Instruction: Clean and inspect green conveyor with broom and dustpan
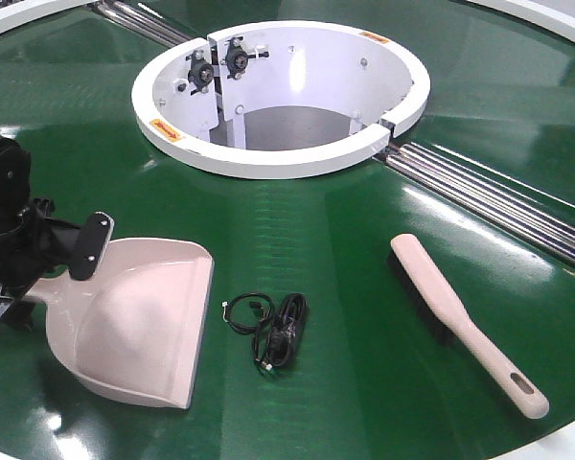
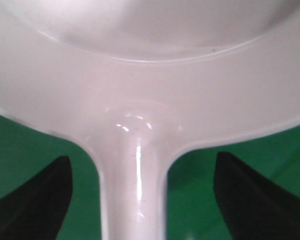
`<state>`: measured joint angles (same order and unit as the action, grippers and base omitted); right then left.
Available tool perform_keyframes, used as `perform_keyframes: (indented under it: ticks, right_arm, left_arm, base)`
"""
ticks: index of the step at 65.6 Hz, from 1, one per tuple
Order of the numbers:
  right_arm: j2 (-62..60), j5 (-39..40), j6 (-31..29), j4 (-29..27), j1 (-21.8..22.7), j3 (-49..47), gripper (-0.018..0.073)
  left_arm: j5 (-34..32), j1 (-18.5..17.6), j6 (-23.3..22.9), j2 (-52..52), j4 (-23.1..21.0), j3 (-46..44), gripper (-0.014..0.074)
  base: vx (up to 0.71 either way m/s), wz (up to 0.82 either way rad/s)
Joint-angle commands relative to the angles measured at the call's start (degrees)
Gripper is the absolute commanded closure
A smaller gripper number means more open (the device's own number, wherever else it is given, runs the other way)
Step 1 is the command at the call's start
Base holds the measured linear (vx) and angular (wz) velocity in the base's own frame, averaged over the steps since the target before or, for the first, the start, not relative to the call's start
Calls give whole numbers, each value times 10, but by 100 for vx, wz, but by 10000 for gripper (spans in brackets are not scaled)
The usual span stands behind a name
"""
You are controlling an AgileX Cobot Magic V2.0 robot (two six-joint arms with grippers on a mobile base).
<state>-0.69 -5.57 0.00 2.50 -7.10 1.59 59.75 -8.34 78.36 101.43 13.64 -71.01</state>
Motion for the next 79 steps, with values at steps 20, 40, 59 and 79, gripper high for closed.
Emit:
perform_keyframes:
  ticks: [20, 40, 59, 79]
  right_arm:
    - [-6, 44, 0, 1, 2, 2, 568]
    - [-6, 44, 0, 1, 2, 2, 568]
    - [-6, 44, 0, 1, 2, 2, 568]
    - [-6, 44, 0, 1, 2, 2, 568]
  left_arm:
    - [-3, 2, 2, 10, 28, -15, 326]
    - [31, 2, -4, -17, 41, -15, 604]
    - [44, -5, -79, -49, 40, -34, 603]
    - [73, -35, -111, -32, 46, -69, 603]
  base:
    - [0, 0]
    - [0, 0]
    - [0, 0]
    - [0, 0]
